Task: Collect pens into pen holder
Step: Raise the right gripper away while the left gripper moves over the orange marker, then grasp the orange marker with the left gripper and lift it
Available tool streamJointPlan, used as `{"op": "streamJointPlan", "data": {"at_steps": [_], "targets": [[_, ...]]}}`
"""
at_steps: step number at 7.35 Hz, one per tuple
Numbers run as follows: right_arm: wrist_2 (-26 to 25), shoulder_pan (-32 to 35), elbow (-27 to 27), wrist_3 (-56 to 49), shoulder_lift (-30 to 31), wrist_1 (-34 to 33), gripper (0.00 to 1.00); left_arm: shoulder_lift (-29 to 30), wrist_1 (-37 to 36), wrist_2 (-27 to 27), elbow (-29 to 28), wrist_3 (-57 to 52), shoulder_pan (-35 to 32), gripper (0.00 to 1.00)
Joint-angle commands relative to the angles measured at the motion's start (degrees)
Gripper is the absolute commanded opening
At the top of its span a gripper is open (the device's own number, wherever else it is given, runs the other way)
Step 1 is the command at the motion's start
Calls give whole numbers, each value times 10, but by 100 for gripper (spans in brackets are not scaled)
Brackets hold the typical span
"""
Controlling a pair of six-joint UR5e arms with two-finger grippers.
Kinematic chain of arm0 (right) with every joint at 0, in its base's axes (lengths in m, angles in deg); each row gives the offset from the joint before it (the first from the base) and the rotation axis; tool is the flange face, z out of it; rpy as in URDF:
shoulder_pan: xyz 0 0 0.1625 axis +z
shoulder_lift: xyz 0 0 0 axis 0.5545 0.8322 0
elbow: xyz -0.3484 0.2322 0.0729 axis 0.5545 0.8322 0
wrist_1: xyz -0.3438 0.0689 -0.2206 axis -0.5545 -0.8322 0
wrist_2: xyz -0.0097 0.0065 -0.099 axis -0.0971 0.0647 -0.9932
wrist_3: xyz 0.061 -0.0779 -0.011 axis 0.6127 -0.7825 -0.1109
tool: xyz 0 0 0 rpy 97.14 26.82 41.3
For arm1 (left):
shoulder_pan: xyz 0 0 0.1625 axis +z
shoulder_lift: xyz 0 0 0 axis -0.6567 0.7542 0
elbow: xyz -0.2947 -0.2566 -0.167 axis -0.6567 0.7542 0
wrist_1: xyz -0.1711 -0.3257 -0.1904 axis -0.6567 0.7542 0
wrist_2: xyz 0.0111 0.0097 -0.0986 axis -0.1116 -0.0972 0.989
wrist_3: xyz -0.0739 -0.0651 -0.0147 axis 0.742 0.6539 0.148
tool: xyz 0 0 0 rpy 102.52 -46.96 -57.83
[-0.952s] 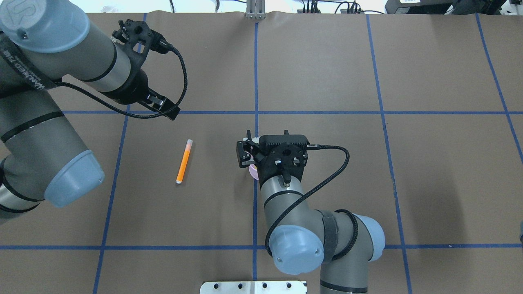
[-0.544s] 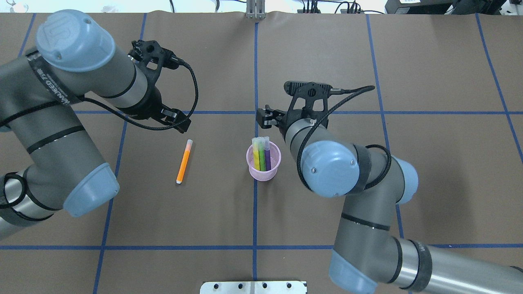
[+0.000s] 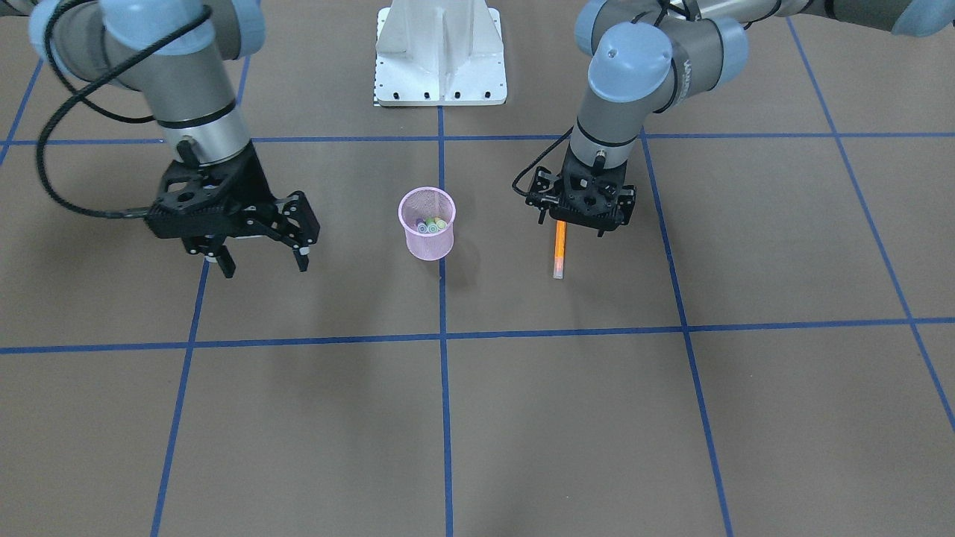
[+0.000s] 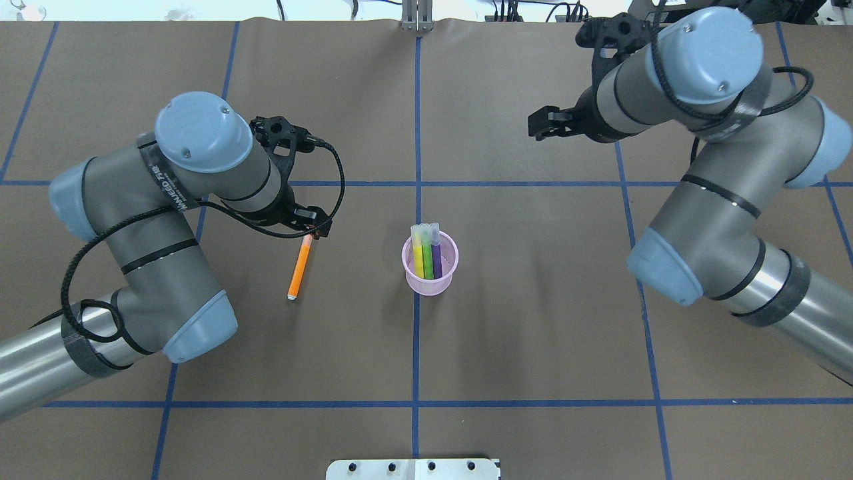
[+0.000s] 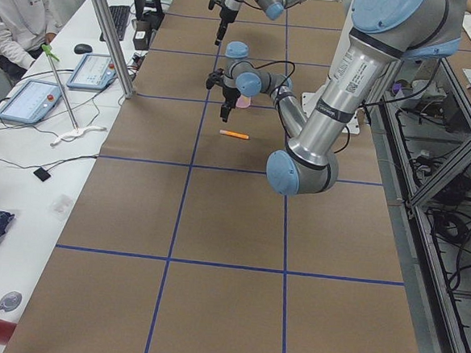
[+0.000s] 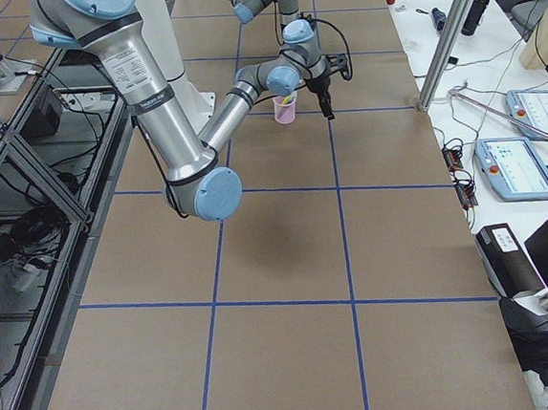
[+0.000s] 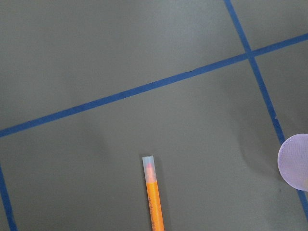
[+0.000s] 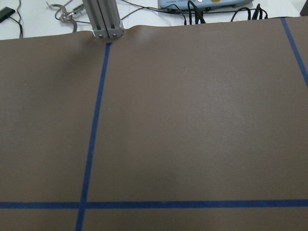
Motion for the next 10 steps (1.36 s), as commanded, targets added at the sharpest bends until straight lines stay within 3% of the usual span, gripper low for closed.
{"op": "streamJointPlan", "data": {"at_steps": [1,2,5,7,10], "targets": [[50,43,0,-58,24,1,100,7,42,-5,-60,2,9,99],[50,42,0,-58,25,1,100,7,42,-4,-64,2,15,98],[54,49,1,-90,37,1,100,7,65,-5,-89,2,29,82],[65,56,0,-91,38,2,100,7,108,-5,-115,16,29,61],[65,56,-1,-91,39,2,100,9,108,-4,-114,17,29,30]]}}
